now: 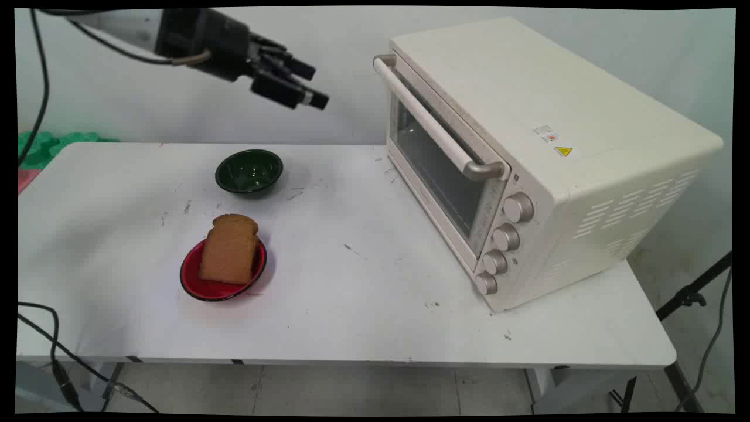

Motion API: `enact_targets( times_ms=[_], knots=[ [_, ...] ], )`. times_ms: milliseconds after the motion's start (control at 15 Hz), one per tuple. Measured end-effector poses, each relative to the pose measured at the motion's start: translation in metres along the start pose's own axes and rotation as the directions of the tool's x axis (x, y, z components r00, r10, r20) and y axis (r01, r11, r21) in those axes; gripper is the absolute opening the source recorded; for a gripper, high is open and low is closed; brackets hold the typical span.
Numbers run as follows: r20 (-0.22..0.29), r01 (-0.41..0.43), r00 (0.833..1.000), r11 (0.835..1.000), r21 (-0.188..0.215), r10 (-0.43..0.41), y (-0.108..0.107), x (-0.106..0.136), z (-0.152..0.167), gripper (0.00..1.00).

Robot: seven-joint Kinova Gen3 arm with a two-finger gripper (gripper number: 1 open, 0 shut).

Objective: Open the oven

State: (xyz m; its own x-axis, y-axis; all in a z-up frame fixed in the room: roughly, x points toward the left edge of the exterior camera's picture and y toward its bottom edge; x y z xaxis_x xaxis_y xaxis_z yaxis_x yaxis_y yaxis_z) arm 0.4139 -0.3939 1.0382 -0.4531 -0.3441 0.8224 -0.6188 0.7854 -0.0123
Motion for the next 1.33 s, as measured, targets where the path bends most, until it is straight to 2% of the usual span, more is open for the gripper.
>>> enact_targets(
  times_ms=[200,267,733,1333],
  knots=[
    [-0.009,0.004,1.000,1.000,0.015,-0.004,0.002,0.022,0.020,1.00],
    [-0.011,0.005,1.000,1.000,0.018,-0.004,0.002,0.028,0.026,0.00],
    [-0.013,0.000,1.000,0.999,0.053,0.001,0.004,0.063,0.071,0.00],
    [0.034,0.006,0.999,0.997,0.078,-0.009,0.007,0.080,0.122,0.00]
  ],
)
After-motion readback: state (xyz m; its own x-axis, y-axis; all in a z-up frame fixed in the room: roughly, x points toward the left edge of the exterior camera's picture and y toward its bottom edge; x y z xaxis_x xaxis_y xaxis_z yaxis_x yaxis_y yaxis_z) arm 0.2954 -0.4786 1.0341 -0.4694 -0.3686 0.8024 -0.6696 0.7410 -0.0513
